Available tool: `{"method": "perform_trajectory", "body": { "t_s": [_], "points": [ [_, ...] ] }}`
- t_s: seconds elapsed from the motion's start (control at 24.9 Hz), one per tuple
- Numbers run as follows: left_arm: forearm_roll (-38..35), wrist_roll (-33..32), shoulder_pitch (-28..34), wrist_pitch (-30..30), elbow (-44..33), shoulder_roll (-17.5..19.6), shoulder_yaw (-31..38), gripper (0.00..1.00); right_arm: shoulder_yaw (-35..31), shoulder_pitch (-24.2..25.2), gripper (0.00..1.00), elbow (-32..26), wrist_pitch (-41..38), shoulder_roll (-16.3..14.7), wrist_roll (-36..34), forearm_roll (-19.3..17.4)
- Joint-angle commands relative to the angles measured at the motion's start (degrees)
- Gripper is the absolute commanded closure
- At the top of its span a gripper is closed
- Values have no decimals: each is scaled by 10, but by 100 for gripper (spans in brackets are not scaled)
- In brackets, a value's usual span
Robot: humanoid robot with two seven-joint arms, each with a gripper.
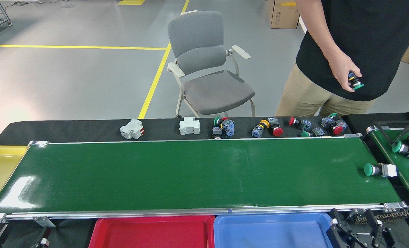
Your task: Pick switch part from conveyor to tray
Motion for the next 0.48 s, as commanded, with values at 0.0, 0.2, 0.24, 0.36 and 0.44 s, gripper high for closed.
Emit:
{"method": "perform_trajectory", "body": {
  "t_s": [0.0, 0.2, 0.24, 0.36, 0.44],
  "points": [
    [2, 5, -3, -1, -5, 3, 2, 0, -4, -6, 1, -7, 5, -2, 2, -1],
    [1, 5, -3, -6, -5, 4, 1, 0, -9, -31, 1, -6, 64, -8, 63, -1],
    [1, 5, -3, -10, -5, 3, 1, 0, -10, -43, 1, -6, 76, -11, 74, -1],
    [1, 5, -3, -12, -5, 3, 1, 0, -10, -68, 1, 1, 107, -20, 101, -2],
    [1, 5, -3, -12, -5, 3, 1, 0, -9, -88, 1, 16, 120, -22, 121, -2]
  ]
}}
